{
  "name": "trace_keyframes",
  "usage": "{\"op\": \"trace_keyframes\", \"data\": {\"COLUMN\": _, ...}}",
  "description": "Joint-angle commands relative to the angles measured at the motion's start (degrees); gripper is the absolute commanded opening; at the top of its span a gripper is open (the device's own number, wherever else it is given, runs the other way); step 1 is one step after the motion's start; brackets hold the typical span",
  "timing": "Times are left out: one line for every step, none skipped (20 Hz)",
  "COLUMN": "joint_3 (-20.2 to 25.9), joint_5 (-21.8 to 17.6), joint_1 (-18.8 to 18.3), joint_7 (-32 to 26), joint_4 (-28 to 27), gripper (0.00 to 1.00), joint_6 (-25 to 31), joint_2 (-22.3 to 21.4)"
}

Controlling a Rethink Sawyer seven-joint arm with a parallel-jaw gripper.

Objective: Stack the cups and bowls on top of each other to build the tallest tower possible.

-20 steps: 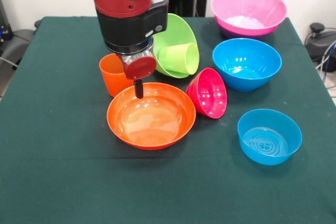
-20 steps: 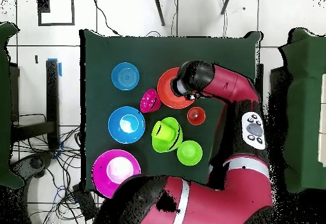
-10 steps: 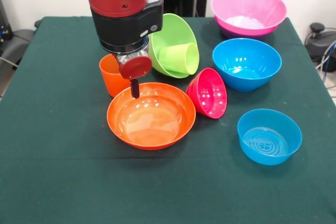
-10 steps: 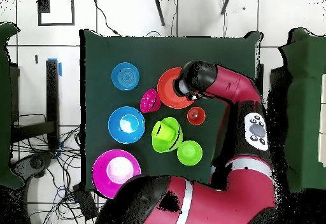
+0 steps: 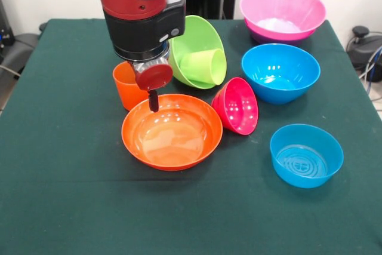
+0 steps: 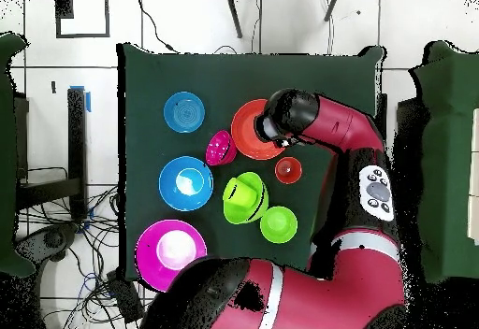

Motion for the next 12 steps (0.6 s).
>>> {"op": "trace_keyframes", "data": {"joint_3": 3.94, "joint_5": -3.76, "joint_1": -0.45, "joint_7": -6.53, "joint_4": -0.65, "gripper": 1.00, "joint_6": 1.54, "joint_2": 1.59}}
{"op": "trace_keyframes", "data": {"joint_3": 3.97, "joint_5": -3.80, "joint_1": -0.51, "joint_7": -6.56, "joint_4": -0.54, "gripper": 1.00, "joint_6": 1.18, "joint_2": 1.67}}
{"op": "trace_keyframes", "data": {"joint_3": 3.93, "joint_5": -3.91, "joint_1": -0.55, "joint_7": -6.66, "joint_4": -0.55, "gripper": 1.00, "joint_6": 0.95, "joint_2": 1.69}}
{"op": "trace_keyframes", "data": {"joint_3": 3.77, "joint_5": -4.08, "joint_1": -0.62, "joint_7": -6.79, "joint_4": -0.57, "gripper": 1.00, "joint_6": 0.91, "joint_2": 1.59}}
{"op": "trace_keyframes", "data": {"joint_3": 3.56, "joint_5": -4.25, "joint_1": -0.68, "joint_7": -6.84, "joint_4": -0.59, "gripper": 1.00, "joint_6": 0.94, "joint_2": 1.51}}
{"op": "trace_keyframes", "data": {"joint_3": 3.24, "joint_5": -4.47, "joint_1": -0.71, "joint_7": -6.85, "joint_4": -0.71, "gripper": 1.00, "joint_6": 1.04, "joint_2": 1.45}}
{"op": "trace_keyframes", "data": {"joint_3": 3.15, "joint_5": -4.61, "joint_1": -0.88, "joint_7": -7.03, "joint_4": -0.95, "gripper": 1.00, "joint_6": 1.10, "joint_2": 1.59}}
{"op": "trace_keyframes", "data": {"joint_3": 3.17, "joint_5": -4.80, "joint_1": -1.10, "joint_7": -7.44, "joint_4": -1.13, "gripper": 1.00, "joint_6": 0.90, "joint_2": 1.76}}
{"op": "trace_keyframes", "data": {"joint_3": 3.33, "joint_5": -4.84, "joint_1": -1.33, "joint_7": -7.61, "joint_4": -1.18, "gripper": 1.00, "joint_6": 0.39, "joint_2": 2.01}}
{"op": "trace_keyframes", "data": {"joint_3": 3.53, "joint_5": -4.71, "joint_1": -1.47, "joint_7": -7.61, "joint_4": -1.45, "gripper": 1.00, "joint_6": 0.23, "joint_2": 2.36}}
{"op": "trace_keyframes", "data": {"joint_3": 3.72, "joint_5": -4.59, "joint_1": -1.61, "joint_7": -7.61, "joint_4": -1.71, "gripper": 1.00, "joint_6": 0.07, "joint_2": 2.71}}
{"op": "trace_keyframes", "data": {"joint_3": 3.85, "joint_5": -4.47, "joint_1": -1.62, "joint_7": -7.48, "joint_4": -2.04, "gripper": 1.00, "joint_6": 0.07, "joint_2": 2.99}}
